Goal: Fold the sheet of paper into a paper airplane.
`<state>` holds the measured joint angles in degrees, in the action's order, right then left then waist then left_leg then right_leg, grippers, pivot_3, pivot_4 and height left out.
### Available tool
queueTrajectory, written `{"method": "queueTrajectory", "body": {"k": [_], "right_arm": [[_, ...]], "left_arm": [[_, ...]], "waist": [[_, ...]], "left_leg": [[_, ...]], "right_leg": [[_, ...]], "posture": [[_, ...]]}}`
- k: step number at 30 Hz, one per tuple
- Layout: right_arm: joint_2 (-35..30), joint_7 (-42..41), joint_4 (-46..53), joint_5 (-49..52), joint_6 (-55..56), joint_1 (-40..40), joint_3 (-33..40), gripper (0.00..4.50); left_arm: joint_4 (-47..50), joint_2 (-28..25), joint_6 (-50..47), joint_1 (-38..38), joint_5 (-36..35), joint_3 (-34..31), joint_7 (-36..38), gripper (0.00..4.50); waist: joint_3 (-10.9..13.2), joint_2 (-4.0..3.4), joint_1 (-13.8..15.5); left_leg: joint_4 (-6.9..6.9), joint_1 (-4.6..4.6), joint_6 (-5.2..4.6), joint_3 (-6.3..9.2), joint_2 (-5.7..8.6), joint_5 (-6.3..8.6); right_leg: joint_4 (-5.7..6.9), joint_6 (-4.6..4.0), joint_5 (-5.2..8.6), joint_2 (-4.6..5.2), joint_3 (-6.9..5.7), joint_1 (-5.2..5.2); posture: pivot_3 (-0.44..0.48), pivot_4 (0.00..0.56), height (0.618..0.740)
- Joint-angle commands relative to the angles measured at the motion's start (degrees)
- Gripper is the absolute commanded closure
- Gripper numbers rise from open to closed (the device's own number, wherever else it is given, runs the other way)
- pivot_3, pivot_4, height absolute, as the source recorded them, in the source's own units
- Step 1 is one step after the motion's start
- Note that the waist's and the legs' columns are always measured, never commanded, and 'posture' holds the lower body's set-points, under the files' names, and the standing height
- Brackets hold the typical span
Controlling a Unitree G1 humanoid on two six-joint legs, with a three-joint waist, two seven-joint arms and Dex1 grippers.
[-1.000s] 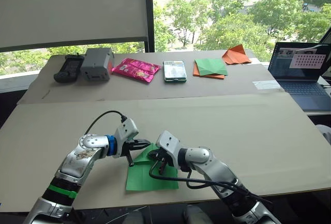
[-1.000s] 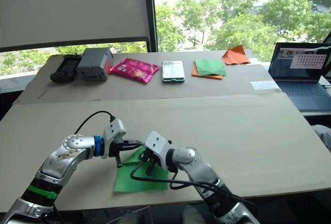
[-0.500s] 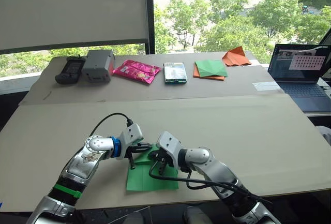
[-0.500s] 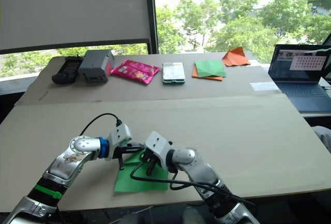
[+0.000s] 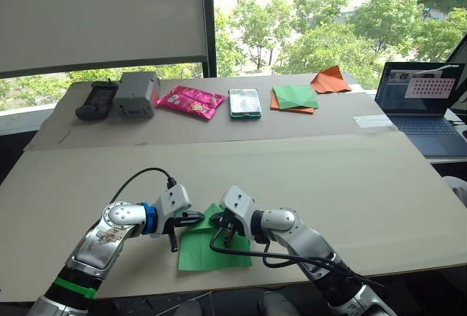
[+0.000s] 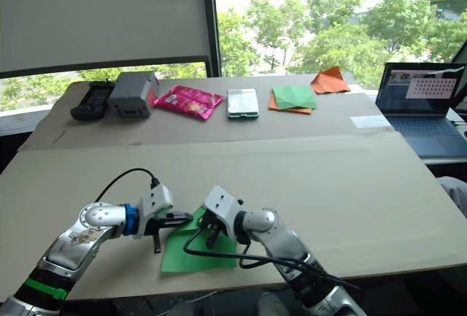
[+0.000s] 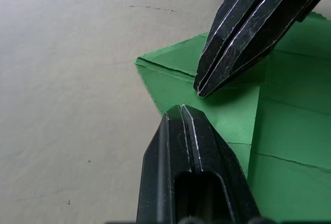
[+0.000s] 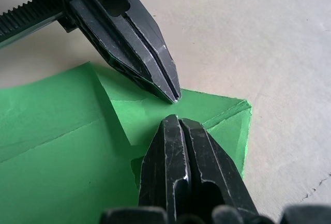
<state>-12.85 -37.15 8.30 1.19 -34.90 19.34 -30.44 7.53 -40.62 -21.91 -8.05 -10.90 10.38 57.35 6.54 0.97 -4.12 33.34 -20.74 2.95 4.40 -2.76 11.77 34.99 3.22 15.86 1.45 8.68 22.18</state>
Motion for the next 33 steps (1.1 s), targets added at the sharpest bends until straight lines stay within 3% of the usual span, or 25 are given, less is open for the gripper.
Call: {"method": "queueTrajectory", "body": {"k": [1,22,30,33], "right_arm": [[-0.7,0.1,-2.0,-0.7,-2.1,-0.5,-0.5,4.5],[-0.6,0.0,-2.1,-0.6,-2.2,-0.7,-0.9,4.5],[-0.6,-0.1,-2.2,-0.6,-1.9,-0.6,-1.0,4.5],[-0.7,-0.1,-2.2,-0.7,-1.7,-0.6,-1.0,4.5]], "left_arm": [[-0.6,-2.1,-2.5,3.7,1.0,0.7,0.3,4.48],[6.1,-8.3,-4.0,17.0,-1.7,-6.0,-0.9,4.48],[7.8,-7.6,-4.8,15.8,-3.8,-8.3,-1.7,4.48],[9.7,-6.3,-8.6,13.3,-10.1,-13.0,-2.1,4.48]], "waist": [[0.0,-0.02,0.0],[0.1,-0.13,-0.2],[0.1,-0.11,-0.3],[0.2,-0.02,-0.2]], "left_leg": [[-0.01,0.0,0.0,0.0,0.0,0.0],[-0.43,0.44,0.44,-0.05,-0.05,0.27],[-0.43,0.43,0.49,-0.07,-0.06,0.3],[-0.43,0.42,0.49,-0.07,-0.06,0.3]], "right_leg": [[0.0,0.0,0.0,0.0,0.0,0.01],[-0.01,-0.16,0.1,0.04,0.01,0.06],[-0.02,-0.17,0.11,0.04,0.01,0.09],[-0.02,-0.17,0.11,0.04,0.01,0.12]], "posture": [[0.0,0.15,0.74],[0.0,0.15,0.74],[0.0,0.15,0.74],[0.0,0.15,0.74]]}}
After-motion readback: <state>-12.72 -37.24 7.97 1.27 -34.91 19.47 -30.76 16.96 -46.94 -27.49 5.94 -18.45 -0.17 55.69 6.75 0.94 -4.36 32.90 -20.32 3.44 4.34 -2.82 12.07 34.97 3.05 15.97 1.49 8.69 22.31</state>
